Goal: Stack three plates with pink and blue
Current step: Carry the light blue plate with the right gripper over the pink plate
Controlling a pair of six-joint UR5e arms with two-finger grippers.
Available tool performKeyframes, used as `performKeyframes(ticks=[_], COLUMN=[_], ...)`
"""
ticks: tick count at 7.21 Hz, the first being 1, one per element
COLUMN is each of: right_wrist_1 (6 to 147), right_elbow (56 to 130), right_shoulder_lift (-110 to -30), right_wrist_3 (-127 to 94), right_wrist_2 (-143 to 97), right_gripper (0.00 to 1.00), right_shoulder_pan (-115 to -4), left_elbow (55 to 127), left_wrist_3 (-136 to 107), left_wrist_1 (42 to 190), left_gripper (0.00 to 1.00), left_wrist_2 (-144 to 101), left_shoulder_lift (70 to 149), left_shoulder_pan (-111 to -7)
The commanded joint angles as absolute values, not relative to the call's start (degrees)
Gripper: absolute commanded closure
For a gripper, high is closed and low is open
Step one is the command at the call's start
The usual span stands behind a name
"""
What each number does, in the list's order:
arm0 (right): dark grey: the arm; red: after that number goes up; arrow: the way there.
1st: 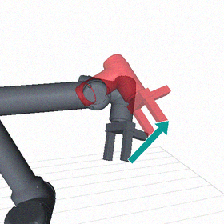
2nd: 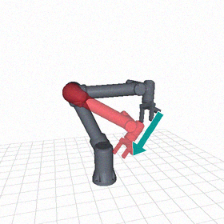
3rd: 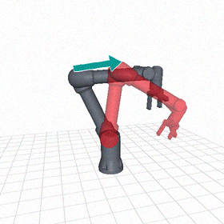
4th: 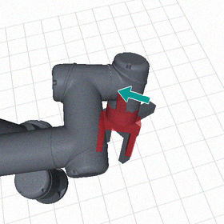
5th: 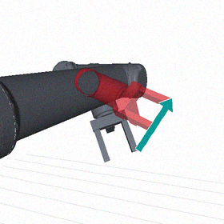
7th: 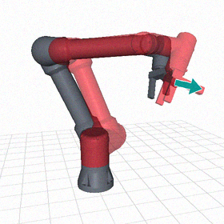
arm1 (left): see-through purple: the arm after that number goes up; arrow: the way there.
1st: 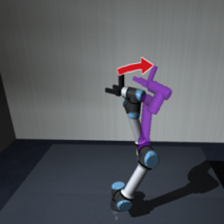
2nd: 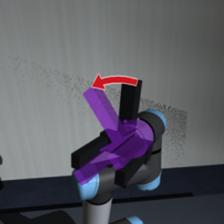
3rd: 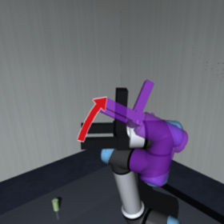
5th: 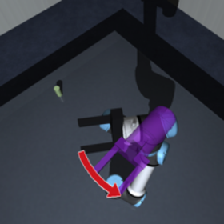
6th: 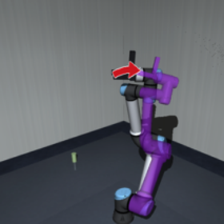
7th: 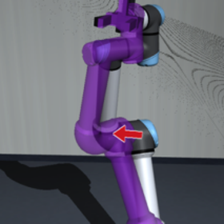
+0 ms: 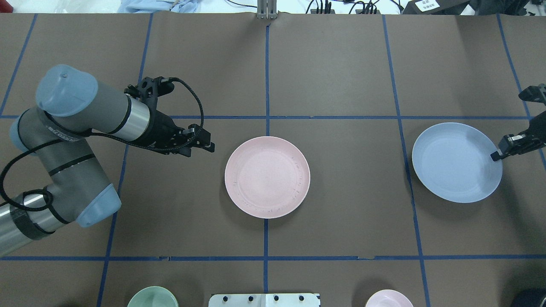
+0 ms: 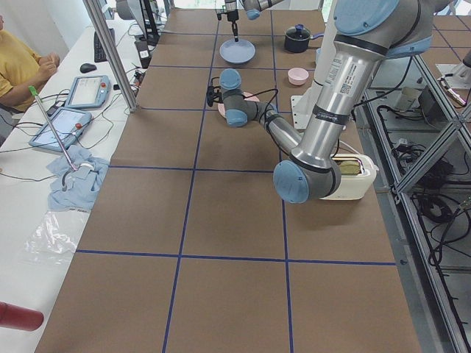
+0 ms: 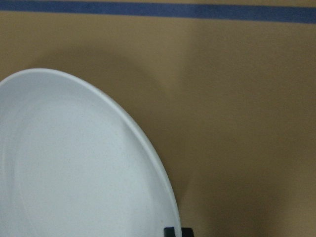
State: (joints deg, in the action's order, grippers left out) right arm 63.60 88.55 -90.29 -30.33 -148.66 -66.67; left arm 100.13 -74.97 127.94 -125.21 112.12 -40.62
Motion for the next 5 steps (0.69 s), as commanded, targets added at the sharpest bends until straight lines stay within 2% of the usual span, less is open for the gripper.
performKeyframes(ticks=[1, 3, 5], right_wrist_1=[56.82, 50.3, 47.3], right_elbow=[92.72, 92.64, 92.99], right_shoulder_lift=[-86.34, -78.09, -71.14], right_wrist_3=[-51.05, -72.23, -88.52], right_wrist_2=[-149.06, -145.23, -135.3], right_gripper=[1.0, 1.0, 1.0], right_shoulder_pan=[-62.69, -54.62, -44.43], left_elbow=[101.25, 103.0, 103.1], left_wrist_3=[-68.24, -57.97, -52.23], left_wrist_1=[127.97, 128.06, 127.97], left_gripper=[0.24, 0.25, 0.25], left_wrist_2=[-125.33, -125.42, -125.33], left_shoulder_lift=[107.69, 101.28, 98.53], left_shoulder_pan=[-44.45, -48.05, -50.53])
